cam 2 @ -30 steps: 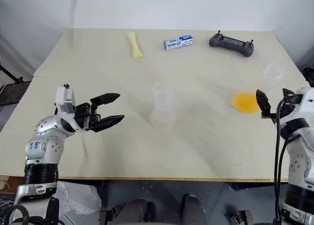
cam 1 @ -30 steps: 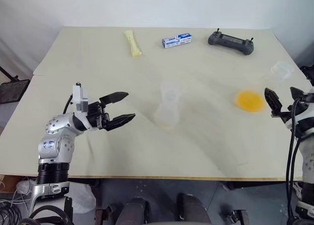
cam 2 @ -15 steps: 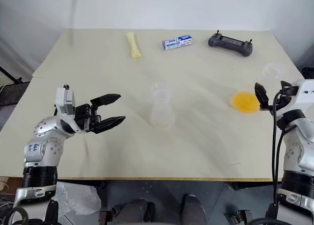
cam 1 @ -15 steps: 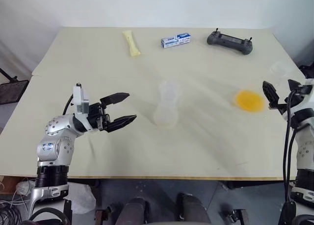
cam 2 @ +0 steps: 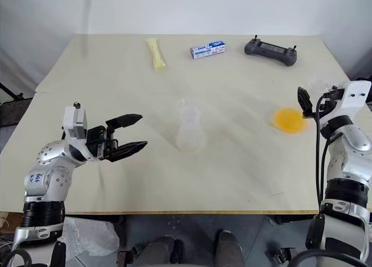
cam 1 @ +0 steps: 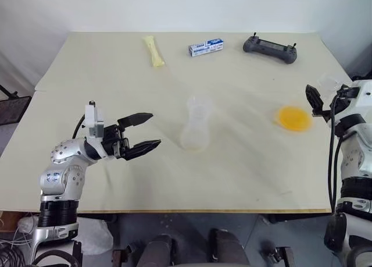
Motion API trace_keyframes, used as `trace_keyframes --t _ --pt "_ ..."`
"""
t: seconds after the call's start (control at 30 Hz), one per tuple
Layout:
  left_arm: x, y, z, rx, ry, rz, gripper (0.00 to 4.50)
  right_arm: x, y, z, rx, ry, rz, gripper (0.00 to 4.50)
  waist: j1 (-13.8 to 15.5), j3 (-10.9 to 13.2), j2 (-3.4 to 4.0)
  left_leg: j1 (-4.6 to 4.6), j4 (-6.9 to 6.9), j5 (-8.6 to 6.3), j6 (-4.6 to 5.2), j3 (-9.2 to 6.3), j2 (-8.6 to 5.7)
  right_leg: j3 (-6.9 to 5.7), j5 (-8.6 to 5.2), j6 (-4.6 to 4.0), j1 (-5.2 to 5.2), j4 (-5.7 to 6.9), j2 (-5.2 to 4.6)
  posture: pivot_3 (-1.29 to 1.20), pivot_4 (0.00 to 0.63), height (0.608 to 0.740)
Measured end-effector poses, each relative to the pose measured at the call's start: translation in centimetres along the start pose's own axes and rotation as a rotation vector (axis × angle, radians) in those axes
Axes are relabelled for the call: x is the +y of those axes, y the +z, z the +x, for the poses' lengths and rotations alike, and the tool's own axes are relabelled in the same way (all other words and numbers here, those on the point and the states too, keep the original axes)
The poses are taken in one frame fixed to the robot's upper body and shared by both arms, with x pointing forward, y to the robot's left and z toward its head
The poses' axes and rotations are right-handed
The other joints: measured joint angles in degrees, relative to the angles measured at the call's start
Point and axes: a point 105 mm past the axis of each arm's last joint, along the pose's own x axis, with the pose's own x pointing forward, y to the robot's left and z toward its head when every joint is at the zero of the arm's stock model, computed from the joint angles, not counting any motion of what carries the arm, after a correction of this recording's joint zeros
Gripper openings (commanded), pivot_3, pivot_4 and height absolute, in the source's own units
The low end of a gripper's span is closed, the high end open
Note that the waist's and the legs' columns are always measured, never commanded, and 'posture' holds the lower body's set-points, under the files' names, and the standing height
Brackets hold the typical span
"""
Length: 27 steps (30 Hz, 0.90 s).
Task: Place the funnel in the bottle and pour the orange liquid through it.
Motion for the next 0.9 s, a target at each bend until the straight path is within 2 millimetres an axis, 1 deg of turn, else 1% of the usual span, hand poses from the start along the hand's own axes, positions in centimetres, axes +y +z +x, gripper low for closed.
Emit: trace_keyframes --t 0.07,0.2,0.23,0.33,0.47,0.67,0.7,0.73,0.77,0.9 --pt "0.0 0.1 0.0 -0.002 -0.001 0.003 4.5 0.0 0.0 0.5 0.003 -0.003 0.015 3.92 0.0 0.0 0.02 0.0 0.0 0.0 -0.01 -0.01 0.0 -0.01 0.0 0.0 0.0 0.0 0.0 0.0 0.15 0.74" --pt "0.0 0.1 0.0 -0.002 -0.002 0.004 4.5 0.1 0.0 0.9 0.001 -0.002 0.024 2.63 0.0 0.0 0.03 -0.04 -0.01 0.0 -0.01 -0.05 0.0 -0.04 0.0 0.0 -0.01 -0.02 -0.01 0.0 0.15 0.74" --pt "0.0 0.1 0.0 -0.002 -0.002 0.004 4.5 0.1 0.1 1.0 -0.003 -0.002 0.023 2.46 0.0 0.0 0.03 -0.04 0.0 0.0 -0.01 -0.05 0.0 -0.05 0.0 0.0 -0.01 -0.01 -0.02 0.0 0.15 0.74" --pt "0.0 0.1 0.0 -0.003 -0.003 0.005 4.5 0.3 0.4 0.8 -0.01 0.001 0.013 2.47 0.1 0.1 0.1 -0.08 0.0 0.0 -0.01 -0.08 0.0 -0.06 0.0 0.0 -0.04 -0.01 -0.02 0.0 0.15 0.74" --pt "0.1 0.1 0.1 -0.008 -0.004 0.005 4.5 1.7 1.7 0.2 -0.051 0.042 -0.021 2.47 0.0 0.1 0.18 -0.14 -0.01 0.01 -0.02 -0.05 0.0 -0.05 0.0 0.0 -0.17 0.04 -0.02 0.0 0.15 0.74" --pt "1.2 0.5 0.6 -0.05 -0.017 0.023 4.5 7.0 5.6 -0.6 -0.111 0.167 -0.151 2.47 0.1 0.1 0.23 -0.22 0.0 0.02 -0.04 0.09 0.0 0.03 0.0 0.0 -0.4 0.21 -0.01 0.0 0.15 0.74" --pt "1.6 0.4 0.6 -0.057 -0.018 0.018 4.5 8.3 6.3 -0.9 -0.12 0.193 -0.188 2.47 0.1 0.1 0.24 -0.22 -0.01 0.02 -0.04 0.1 0.0 0.04 0.0 0.0 -0.41 0.22 -0.01 0.0 0.15 0.74" --pt "1.7 0.3 0.6 -0.061 -0.02 0.017 4.5 9.2 6.7 -1.1 -0.123 0.212 -0.205 2.47 0.2 0.1 0.23 -0.23 -0.01 0.02 -0.04 0.11 0.0 0.04 0.0 0.0 -0.42 0.22 0.0 0.0 0.15 0.74" --pt "2.0 0.2 0.7 -0.072 -0.028 0.012 4.5 10.5 7.2 -1.3 -0.128 0.237 -0.233 2.47 0.2 0.1 0.23 -0.23 -0.01 0.02 -0.04 0.15 0.0 0.05 0.0 0.0 -0.43 0.22 0.0 0.0 0.15 0.74" --pt "2.7 0.1 0.8 -0.078 -0.066 0.011 4.5 13.6 8.1 -1.8 -0.13 0.281 -0.306 2.47 0.2 0.1 0.23 -0.24 0.0 0.02 -0.04 0.16 -0.02 0.05 0.0 0.0 -0.45 0.24 0.0 0.0 0.15 0.74"
